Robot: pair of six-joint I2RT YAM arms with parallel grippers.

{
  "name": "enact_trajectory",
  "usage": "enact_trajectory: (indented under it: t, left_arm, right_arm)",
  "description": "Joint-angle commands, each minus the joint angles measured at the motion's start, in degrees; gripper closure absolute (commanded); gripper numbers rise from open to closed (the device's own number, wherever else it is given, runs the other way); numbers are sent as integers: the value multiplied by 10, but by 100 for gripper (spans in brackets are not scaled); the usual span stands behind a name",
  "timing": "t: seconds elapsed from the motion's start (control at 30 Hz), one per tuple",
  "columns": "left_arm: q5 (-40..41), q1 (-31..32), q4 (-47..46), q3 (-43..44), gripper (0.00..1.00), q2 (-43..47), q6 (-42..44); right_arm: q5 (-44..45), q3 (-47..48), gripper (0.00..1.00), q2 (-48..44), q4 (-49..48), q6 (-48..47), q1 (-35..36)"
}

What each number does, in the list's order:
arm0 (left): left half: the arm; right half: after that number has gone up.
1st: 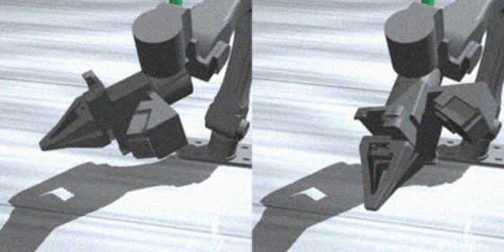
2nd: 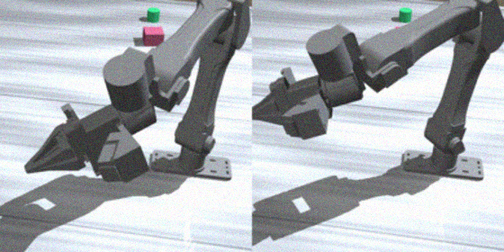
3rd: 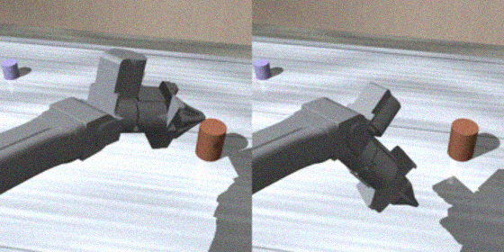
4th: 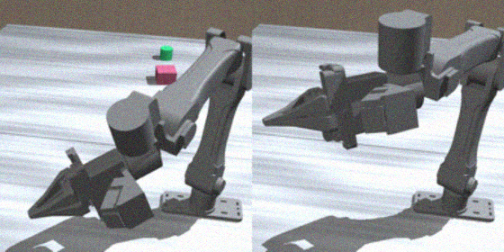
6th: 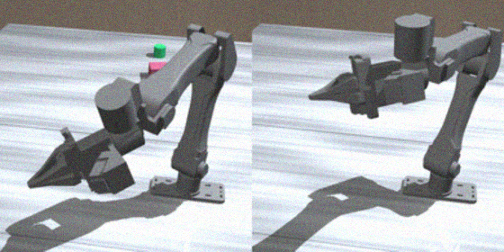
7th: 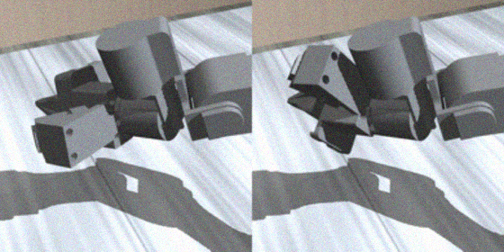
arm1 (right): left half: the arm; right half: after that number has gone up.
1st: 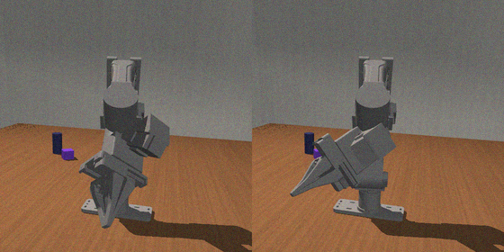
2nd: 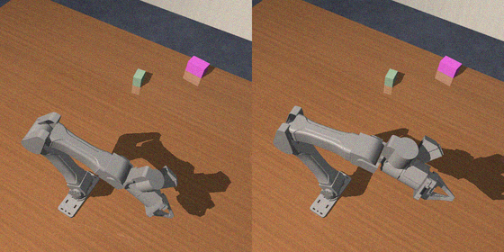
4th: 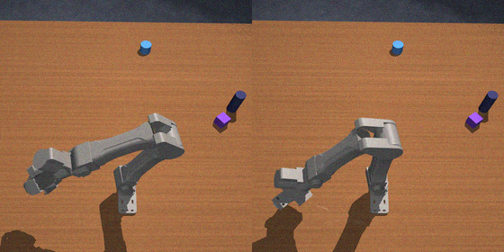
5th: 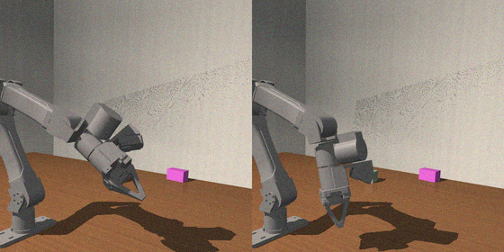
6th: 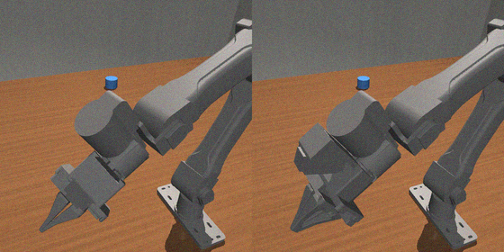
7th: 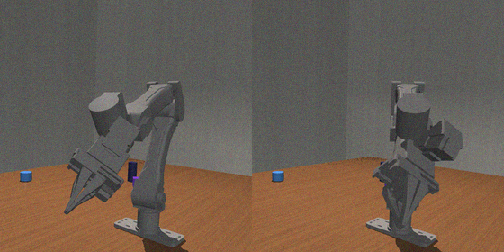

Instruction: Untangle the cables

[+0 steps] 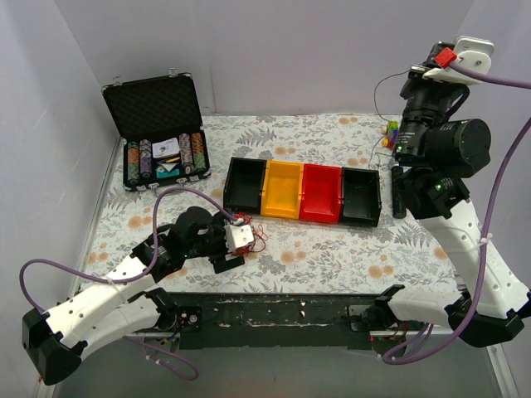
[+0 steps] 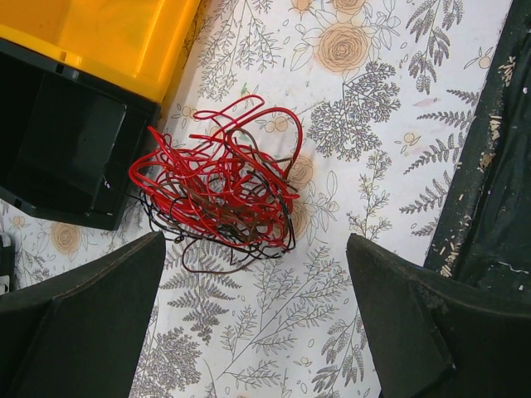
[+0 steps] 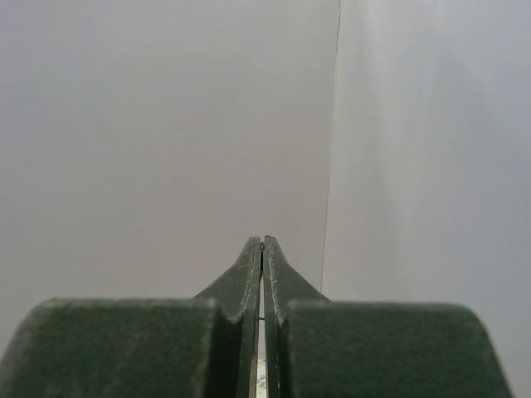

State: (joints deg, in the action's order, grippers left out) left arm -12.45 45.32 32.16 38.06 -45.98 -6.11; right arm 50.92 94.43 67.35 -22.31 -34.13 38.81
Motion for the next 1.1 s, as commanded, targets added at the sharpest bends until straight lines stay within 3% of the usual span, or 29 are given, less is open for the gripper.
enact_trajectory:
  t: [0.0,0.43,1.07]
  left_arm:
    - [-1,-3,0,6,8,5,-5]
    - [6,-2,0,1,8,11,-4]
    - [6,-3,6,6,8,16,0]
  right_arm:
    - [-17,-16,99,-1,8,37,-25]
    - [-45,-94,99,-13,54,136,-81]
    - [-33,-301,99,-69,49,240,-92]
